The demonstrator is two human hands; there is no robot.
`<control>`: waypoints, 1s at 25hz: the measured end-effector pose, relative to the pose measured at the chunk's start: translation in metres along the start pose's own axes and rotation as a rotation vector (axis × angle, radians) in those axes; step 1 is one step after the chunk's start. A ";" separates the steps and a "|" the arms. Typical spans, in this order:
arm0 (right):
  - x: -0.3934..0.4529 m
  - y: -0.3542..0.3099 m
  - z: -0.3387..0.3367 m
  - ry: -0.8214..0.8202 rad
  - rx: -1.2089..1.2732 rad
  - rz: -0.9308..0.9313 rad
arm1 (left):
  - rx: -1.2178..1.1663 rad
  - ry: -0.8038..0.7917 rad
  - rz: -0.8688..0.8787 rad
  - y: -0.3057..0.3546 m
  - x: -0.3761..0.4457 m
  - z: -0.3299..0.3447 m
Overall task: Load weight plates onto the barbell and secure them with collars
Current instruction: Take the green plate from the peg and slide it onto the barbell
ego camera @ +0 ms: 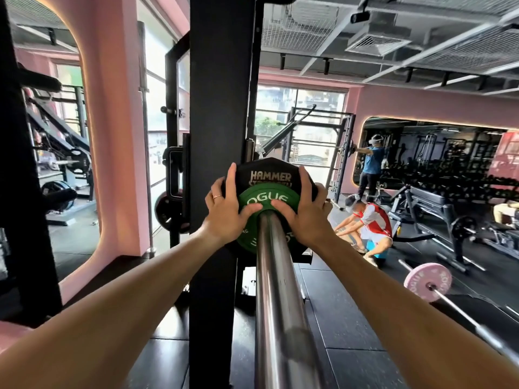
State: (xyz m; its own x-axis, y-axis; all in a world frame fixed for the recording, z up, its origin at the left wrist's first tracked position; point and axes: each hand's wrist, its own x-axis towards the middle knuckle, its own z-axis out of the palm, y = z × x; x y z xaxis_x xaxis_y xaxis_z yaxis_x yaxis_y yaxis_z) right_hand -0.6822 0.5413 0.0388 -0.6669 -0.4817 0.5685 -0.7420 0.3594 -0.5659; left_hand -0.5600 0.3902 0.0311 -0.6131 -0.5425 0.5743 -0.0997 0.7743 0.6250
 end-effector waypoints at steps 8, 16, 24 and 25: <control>-0.009 -0.032 -0.050 -0.276 -0.178 0.076 | 0.188 -0.188 -0.150 0.050 0.005 -0.055; -0.059 -0.066 -0.127 -0.368 -0.072 -0.026 | 0.201 -0.245 -0.029 0.109 -0.035 -0.127; -0.129 -0.170 -0.134 -0.424 0.002 -0.261 | 0.312 -0.223 -0.073 0.140 -0.132 -0.221; -0.137 -0.179 -0.130 -0.449 0.020 -0.275 | 0.340 -0.226 -0.093 0.135 -0.144 -0.233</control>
State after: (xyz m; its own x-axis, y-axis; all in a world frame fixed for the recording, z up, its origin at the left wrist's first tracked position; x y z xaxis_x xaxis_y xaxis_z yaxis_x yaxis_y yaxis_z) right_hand -0.4669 0.6473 0.1398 -0.3496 -0.8526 0.3885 -0.8810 0.1581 -0.4458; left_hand -0.3022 0.4974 0.1561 -0.7423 -0.5590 0.3696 -0.3921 0.8095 0.4369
